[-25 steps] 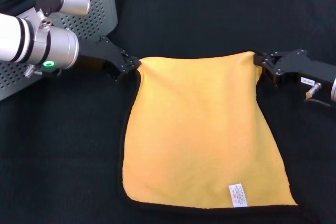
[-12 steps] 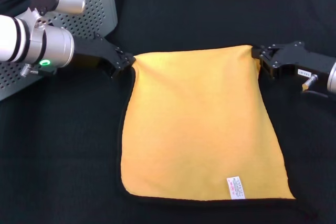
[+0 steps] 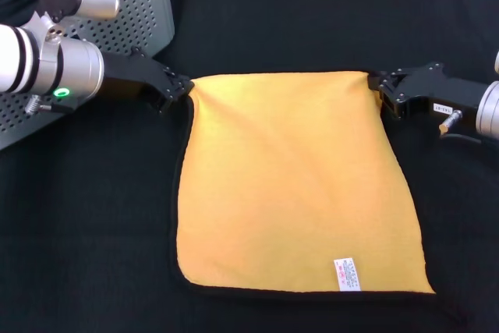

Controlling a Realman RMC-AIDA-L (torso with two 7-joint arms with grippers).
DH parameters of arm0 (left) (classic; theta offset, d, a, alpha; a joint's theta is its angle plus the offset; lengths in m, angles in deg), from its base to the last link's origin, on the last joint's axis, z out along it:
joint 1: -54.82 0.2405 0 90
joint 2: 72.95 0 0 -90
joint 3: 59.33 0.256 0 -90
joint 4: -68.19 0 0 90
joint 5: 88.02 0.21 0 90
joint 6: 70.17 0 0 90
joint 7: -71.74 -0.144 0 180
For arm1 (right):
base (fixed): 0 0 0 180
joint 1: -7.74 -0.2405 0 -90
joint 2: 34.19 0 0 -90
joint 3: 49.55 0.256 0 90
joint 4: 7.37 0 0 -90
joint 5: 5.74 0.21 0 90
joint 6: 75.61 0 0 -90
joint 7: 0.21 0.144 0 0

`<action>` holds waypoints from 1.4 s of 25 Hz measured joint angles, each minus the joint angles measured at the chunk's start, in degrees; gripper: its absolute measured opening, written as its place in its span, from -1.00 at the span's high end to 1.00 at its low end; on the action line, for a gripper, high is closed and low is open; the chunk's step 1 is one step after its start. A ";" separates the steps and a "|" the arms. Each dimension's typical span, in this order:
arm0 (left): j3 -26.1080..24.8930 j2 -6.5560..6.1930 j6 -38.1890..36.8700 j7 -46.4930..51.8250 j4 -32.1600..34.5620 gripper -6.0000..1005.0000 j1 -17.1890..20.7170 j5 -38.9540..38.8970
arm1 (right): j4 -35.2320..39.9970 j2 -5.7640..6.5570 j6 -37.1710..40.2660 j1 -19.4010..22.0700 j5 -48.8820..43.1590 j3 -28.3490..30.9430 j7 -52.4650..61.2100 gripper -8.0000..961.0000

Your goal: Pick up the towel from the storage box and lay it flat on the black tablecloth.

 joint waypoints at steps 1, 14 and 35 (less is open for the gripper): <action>0.02 0.01 0.01 0.02 0.00 0.95 0.02 0.00 | 0.00 0.00 -0.13 0.02 0.00 0.00 0.02 0.75; 0.23 0.22 -0.20 2.84 0.04 0.94 0.04 -0.48 | 0.96 -0.04 0.74 1.20 -0.02 -0.07 0.67 0.73; 0.00 -0.24 -20.90 -14.47 4.54 -0.06 8.11 -19.26 | 11.45 2.22 17.49 11.43 0.10 0.07 1.79 -0.46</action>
